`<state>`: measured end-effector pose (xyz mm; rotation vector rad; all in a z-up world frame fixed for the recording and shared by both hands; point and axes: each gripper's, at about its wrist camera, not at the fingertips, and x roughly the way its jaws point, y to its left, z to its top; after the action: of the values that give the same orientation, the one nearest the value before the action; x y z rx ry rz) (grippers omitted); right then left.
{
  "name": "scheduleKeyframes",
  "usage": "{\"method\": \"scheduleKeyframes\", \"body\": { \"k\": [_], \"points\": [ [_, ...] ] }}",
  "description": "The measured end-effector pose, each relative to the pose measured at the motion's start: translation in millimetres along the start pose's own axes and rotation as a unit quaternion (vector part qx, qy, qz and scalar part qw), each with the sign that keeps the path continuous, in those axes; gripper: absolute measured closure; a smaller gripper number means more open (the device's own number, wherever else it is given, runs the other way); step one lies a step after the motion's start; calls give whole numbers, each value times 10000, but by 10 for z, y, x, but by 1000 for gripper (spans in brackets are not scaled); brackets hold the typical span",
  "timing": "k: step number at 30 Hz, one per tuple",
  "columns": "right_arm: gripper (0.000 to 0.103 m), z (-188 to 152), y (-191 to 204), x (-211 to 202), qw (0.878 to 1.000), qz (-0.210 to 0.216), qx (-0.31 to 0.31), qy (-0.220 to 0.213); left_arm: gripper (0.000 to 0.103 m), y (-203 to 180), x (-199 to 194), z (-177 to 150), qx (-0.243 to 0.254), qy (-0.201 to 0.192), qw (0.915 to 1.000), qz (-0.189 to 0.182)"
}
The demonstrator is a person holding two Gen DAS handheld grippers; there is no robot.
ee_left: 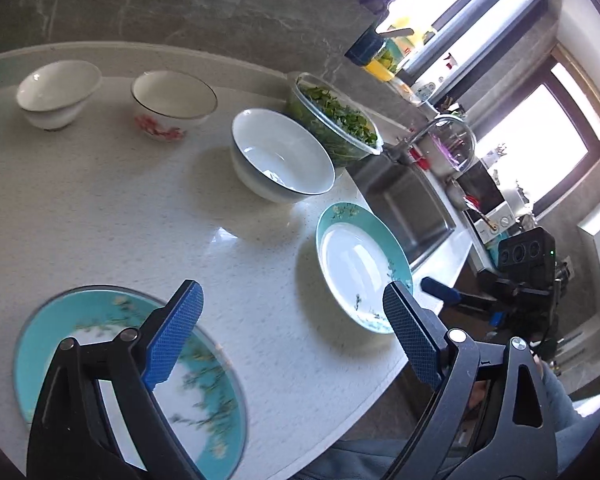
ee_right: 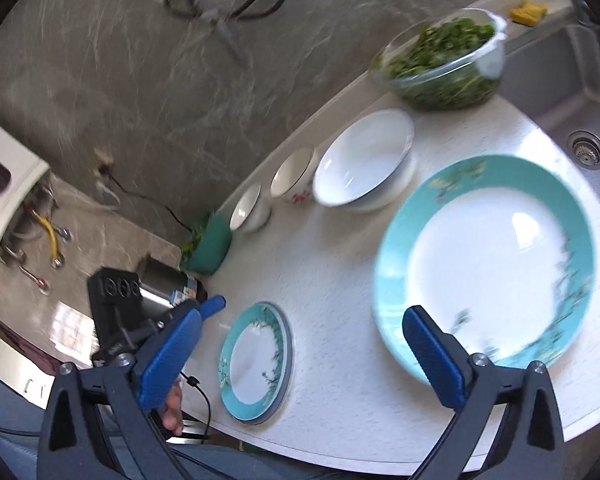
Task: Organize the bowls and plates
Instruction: 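Move both grippers to the large teal plate and grasp its rim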
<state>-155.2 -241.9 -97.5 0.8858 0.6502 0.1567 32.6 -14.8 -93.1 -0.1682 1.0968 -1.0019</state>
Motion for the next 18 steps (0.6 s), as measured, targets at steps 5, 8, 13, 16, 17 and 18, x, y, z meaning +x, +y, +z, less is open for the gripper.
{"method": "scheduleKeyframes", "body": {
  "k": [5,8,13,16,17,18],
  "points": [
    [0,404,-708,-394,9987,357,349,127,11,-394,710,24,-172,360,9985,384],
    [0,526,-1037,-446,9982,215,388,408,11,-517,1059,8,-152,527,9972,511],
    [16,542,-1501,-417,9942,85,763,758,13,-638,1502,34,-96,896,9932,733],
    [21,543,-1618,-377,9925,344,762,888,13,-647,1687,34,-161,1053,9915,751],
    [24,547,-1666,-349,9916,383,772,965,14,-641,1748,38,-219,1101,9904,807],
    [25,548,-1708,-310,9904,394,804,1050,18,-624,1793,35,-282,1154,9896,816]
  ]
}}
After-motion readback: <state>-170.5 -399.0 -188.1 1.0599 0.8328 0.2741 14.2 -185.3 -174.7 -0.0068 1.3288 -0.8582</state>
